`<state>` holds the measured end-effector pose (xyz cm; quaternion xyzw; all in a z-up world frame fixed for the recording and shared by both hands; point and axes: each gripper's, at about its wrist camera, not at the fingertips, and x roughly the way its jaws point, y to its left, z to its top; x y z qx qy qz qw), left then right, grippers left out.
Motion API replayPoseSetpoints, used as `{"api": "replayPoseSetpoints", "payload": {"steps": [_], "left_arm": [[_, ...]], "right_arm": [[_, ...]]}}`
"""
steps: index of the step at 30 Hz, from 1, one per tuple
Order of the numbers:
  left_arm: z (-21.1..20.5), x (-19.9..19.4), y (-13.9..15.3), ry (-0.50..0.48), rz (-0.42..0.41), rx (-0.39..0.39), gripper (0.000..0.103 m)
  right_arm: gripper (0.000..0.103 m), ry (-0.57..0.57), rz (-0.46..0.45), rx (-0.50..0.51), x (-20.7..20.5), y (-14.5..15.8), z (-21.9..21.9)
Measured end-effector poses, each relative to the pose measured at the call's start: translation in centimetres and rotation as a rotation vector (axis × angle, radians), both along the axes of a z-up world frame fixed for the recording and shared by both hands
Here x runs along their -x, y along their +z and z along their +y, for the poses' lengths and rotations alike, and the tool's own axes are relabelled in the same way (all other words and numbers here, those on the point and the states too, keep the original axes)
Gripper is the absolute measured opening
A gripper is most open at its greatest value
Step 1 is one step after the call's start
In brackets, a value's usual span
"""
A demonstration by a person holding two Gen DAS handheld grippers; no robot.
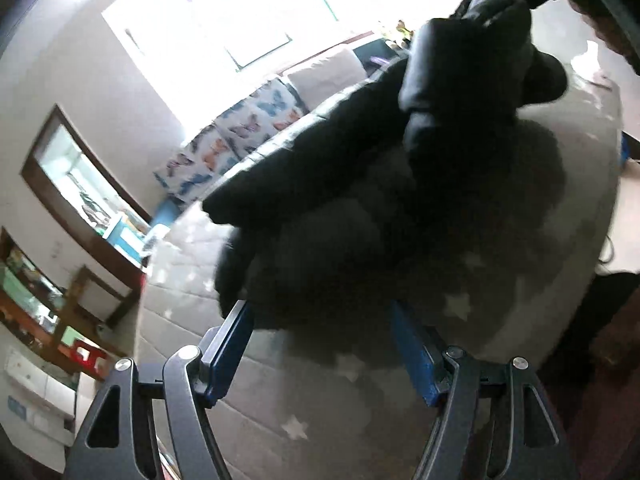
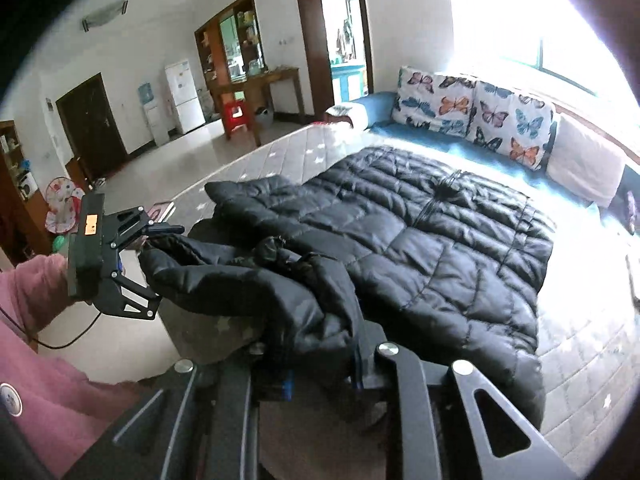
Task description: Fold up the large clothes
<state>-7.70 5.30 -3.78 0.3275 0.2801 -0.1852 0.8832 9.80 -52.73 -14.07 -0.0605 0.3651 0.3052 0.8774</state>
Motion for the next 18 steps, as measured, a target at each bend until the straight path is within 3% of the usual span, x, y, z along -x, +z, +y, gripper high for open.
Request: {"api": "replayPoseSetpoints", "payload": {"steps": [4, 10, 15, 18], "left_arm": [[-0.6, -0.5, -0.2, -0.035, -0.075, -0.061, 0.087], [-1.3, -2.0, -1.4, -0.109, -0.073, -0.113, 0.087], [-1.6, -1.8, -1.8, -0.124, -0.075, -0.097, 0.050], [-1.1, -1.1, -1.4, -0.104, -0.075, -0.050, 0.041]], "right_arm": [[0.022, -0.008, -0.012, 0.007, -0.4, 0.3, -0.1], [0.022, -0.019, -0.021, 0.012, -0.4, 0.2, 0.0], [0.020, -0.029, -0.037, 0.016, 0.7, -0.1, 0.0], [0.019, -0.040, -0.054, 0.004, 1.6, 0.0, -0.1]]}}
